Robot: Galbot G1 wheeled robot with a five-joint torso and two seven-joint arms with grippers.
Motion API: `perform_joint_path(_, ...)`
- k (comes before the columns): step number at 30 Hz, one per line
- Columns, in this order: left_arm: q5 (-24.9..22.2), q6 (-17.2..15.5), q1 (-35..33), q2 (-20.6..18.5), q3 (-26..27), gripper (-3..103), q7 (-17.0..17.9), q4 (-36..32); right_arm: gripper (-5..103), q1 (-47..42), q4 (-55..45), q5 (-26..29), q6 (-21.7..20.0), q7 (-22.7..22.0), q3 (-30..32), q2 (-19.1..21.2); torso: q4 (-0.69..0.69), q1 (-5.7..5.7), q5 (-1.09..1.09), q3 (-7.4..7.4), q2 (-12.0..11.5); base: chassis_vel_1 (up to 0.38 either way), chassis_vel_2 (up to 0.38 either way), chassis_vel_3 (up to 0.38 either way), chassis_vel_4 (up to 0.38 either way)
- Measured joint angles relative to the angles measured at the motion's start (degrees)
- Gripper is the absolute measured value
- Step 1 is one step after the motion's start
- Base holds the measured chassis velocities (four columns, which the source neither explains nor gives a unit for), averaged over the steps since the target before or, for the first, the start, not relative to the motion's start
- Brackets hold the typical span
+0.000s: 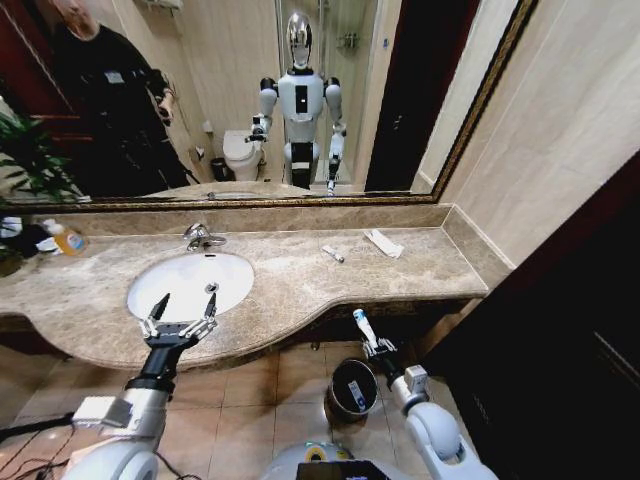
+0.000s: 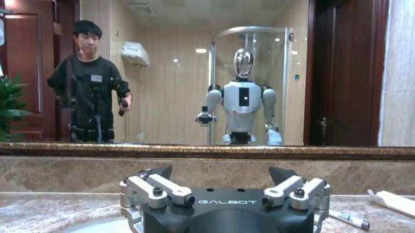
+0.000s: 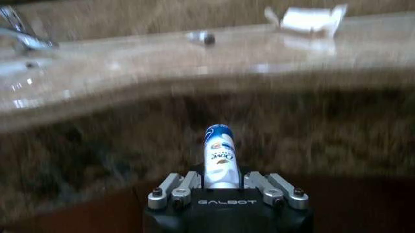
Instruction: Pick up the trash from the sink and place it in the trash bin.
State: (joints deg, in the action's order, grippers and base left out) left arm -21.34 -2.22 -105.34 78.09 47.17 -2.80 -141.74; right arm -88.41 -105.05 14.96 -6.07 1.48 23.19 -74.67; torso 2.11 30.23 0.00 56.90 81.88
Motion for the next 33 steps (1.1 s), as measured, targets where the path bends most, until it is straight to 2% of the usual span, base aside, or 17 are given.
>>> perform_joint_path(5, 0.0, 0.0, 0.0, 0.0, 0.0, 100, 0.0, 0.0, 29, 1.63, 5.63, -1.02, 0.72, 0.09, -1.85, -0.51, 0.0, 0.0, -0.01, 0.0, 0.0, 0.0, 0.0, 0.0, 0.0)
perform_joint_path(13, -0.01, 0.0, 0.0, 0.0, 0.0, 100, 0.0, 0.0, 29, 7.39, 23.81, -8.24, 5.12, 0.91, -2.55, -4.46, 0.0, 0.0, 0.0, 0.0, 0.0, 0.0, 0.0, 0.0, 0.0)
perform_joint_path(21, 0.0, 0.0, 0.0, 0.0, 0.0, 100, 0.0, 0.0, 29, 10.81, 32.88, -10.19, 7.56, 0.24, -2.54, -6.09, 0.0, 0.0, 0.0, 0.0, 0.0, 0.0, 0.0, 0.0, 0.0)
perform_joint_path(27, 0.0, 0.0, 0.0, 0.0, 0.0, 100, 0.0, 0.0, 27, 11.3, 34.93, -11.18, 8.94, -0.96, -3.09, -6.73, 0.0, 0.0, -0.01, 0.0, 0.0, 0.0, 0.0, 0.0, 0.0)
perform_joint_path(31, -0.01, 0.0, 0.0, 0.0, 0.0, 100, 0.0, 0.0, 48, 11.18, 34.79, -11.65, 9.06, -1.35, -3.45, -7.1, 0.0, 0.0, -0.01, 0.0, 0.0, 0.0, 0.0, 0.0, 0.0)
perform_joint_path(32, -0.01, 0.0, 0.0, 0.0, 0.0, 100, 0.0, 0.0, 48, 11.18, 34.79, -11.65, 9.06, -1.35, -3.45, -7.1, 0.0, 0.0, -0.01, 0.0, 0.0, 0.0, 0.0, 0.0, 0.0)
perform_joint_path(33, 0.0, 0.0, 0.0, 0.0, 0.0, 100, 0.0, 0.0, 53, 11.15, 34.72, -11.83, 9.08, -1.6, -3.5, -7.15, 0.0, 0.0, -0.01, 0.0, 0.0, 0.0, 0.0, 0.0, 0.0)
